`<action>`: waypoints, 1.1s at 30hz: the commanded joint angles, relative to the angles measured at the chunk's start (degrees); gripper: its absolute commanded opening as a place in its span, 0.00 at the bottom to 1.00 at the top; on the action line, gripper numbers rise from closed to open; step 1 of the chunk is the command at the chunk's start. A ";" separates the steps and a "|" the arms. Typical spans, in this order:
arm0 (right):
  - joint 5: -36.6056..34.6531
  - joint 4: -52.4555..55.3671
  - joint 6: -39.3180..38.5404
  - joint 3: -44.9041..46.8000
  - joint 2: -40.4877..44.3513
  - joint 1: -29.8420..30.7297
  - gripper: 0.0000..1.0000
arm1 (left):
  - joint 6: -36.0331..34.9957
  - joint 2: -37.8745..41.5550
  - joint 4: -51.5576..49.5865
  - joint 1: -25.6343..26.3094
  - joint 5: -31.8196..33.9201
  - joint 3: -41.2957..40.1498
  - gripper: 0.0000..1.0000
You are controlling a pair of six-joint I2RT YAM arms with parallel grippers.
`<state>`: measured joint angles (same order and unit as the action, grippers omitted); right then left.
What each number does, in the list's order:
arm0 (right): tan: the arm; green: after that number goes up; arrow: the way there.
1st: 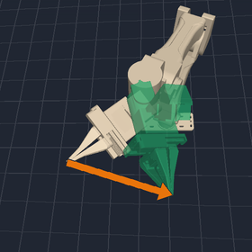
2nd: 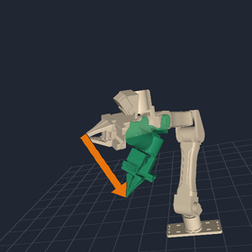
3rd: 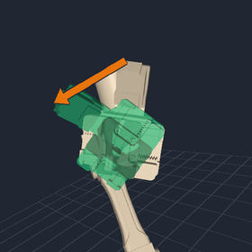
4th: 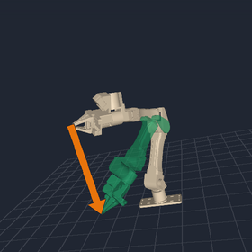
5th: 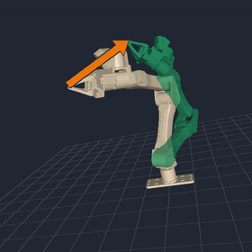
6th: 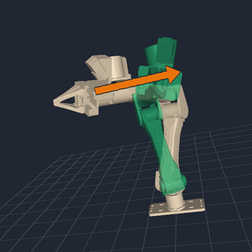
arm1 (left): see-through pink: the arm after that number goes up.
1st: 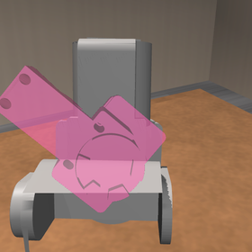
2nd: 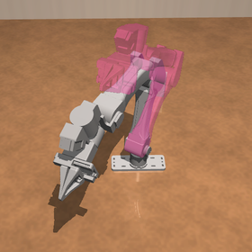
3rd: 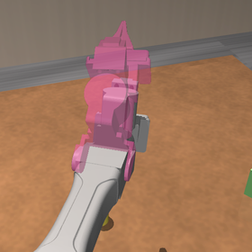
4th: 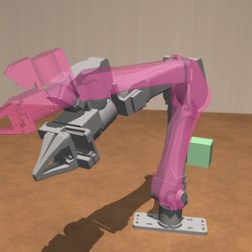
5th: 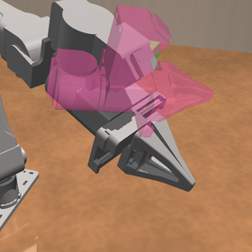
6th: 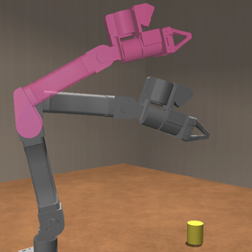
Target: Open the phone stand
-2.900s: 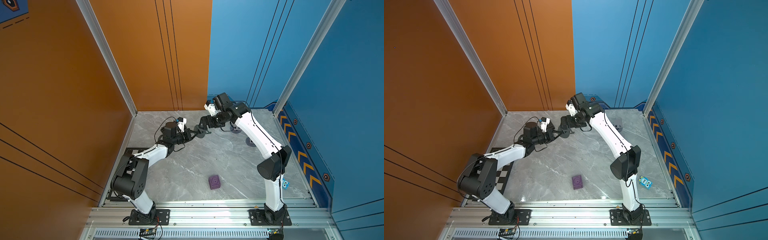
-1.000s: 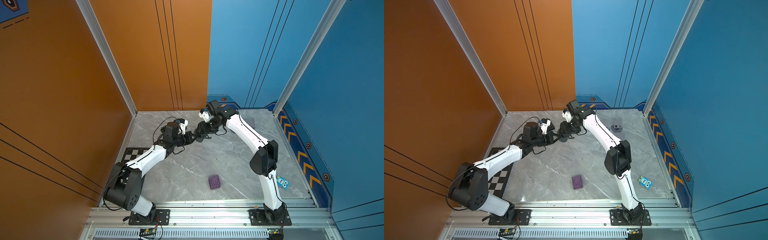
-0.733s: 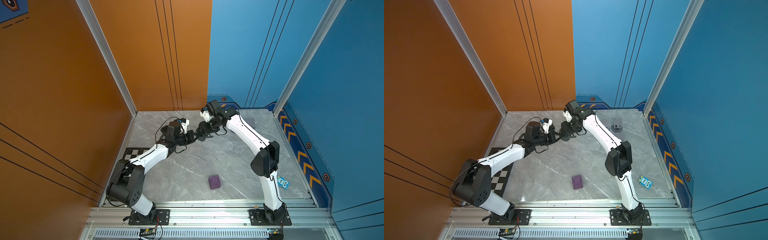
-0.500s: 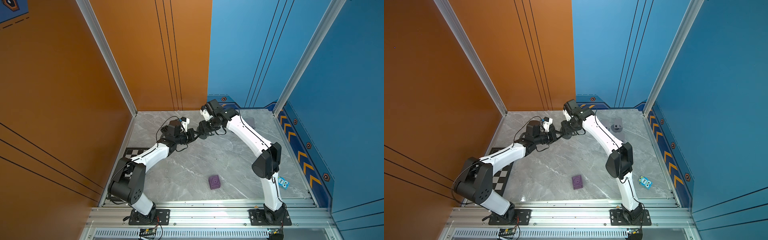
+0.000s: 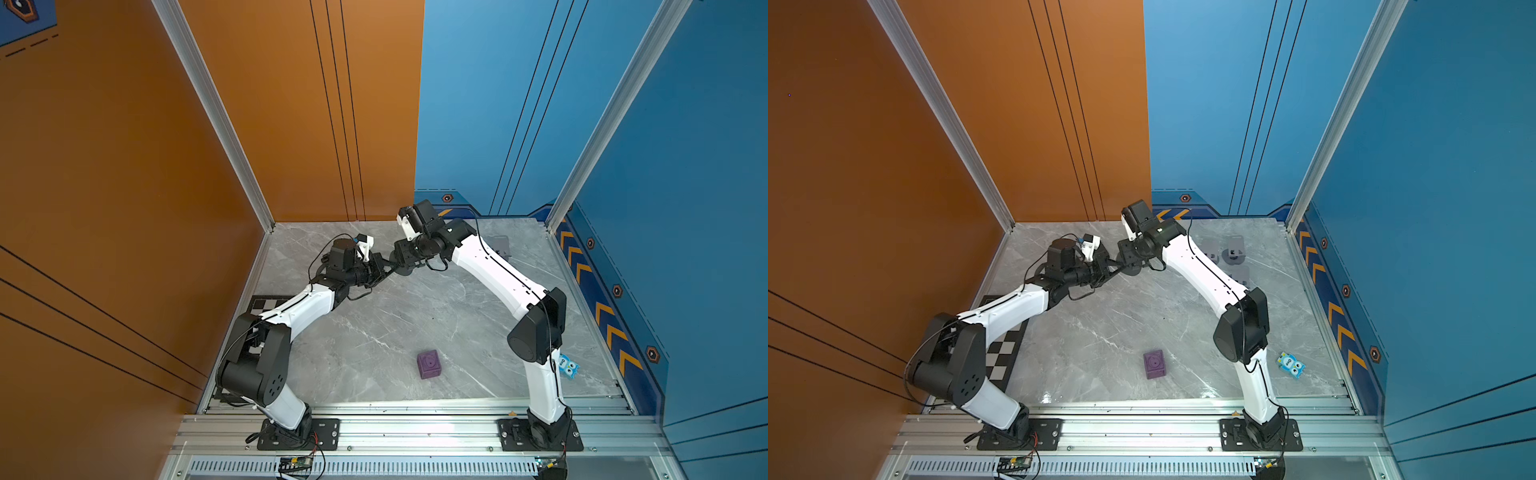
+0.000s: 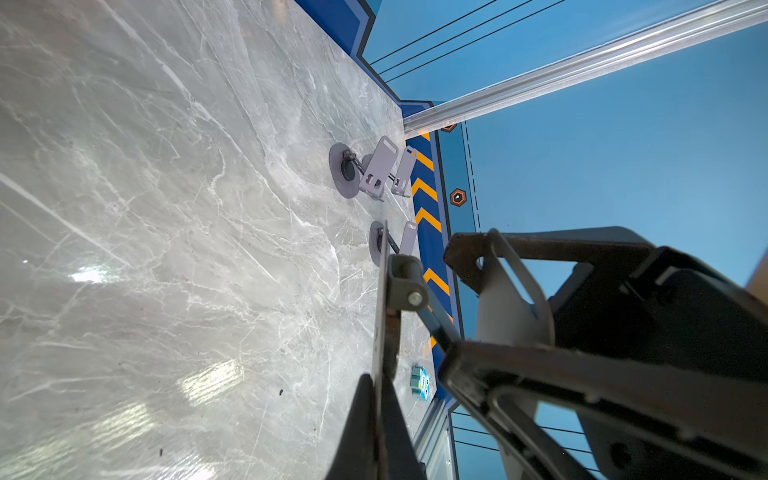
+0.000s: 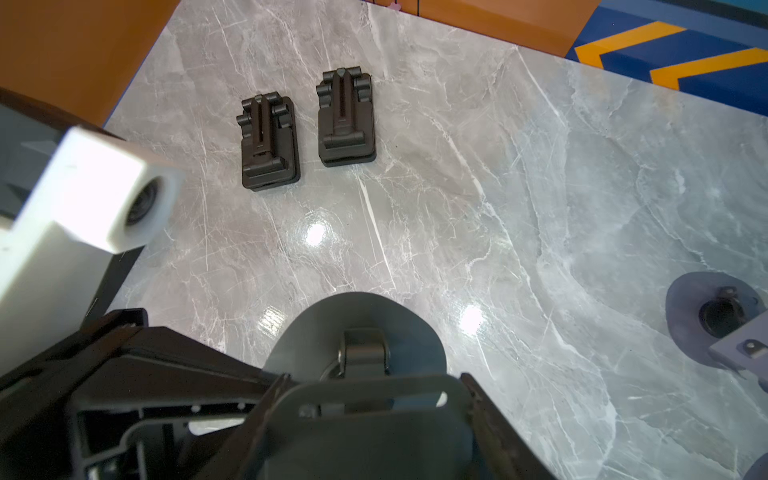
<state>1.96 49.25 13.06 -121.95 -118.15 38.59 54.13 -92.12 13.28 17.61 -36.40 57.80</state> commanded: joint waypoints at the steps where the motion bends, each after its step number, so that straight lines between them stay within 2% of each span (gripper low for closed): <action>1: -1.14 1.26 -2.13 0.45 11.08 1.22 0.38 | 5.32 -4.64 -11.72 -5.34 13.90 -1.88 0.00; 4: -1.95 0.29 -2.18 2.22 12.83 3.15 0.36 | 5.51 -5.02 -11.70 -5.80 14.10 -1.94 0.00; 33: -10.90 -9.76 -2.25 21.94 30.86 7.41 0.35 | 8.09 -7.81 -11.71 -7.50 19.32 -0.85 0.00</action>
<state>-9.47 33.93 12.82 -99.09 -100.51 42.92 56.69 -93.27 13.91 17.19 -47.35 59.40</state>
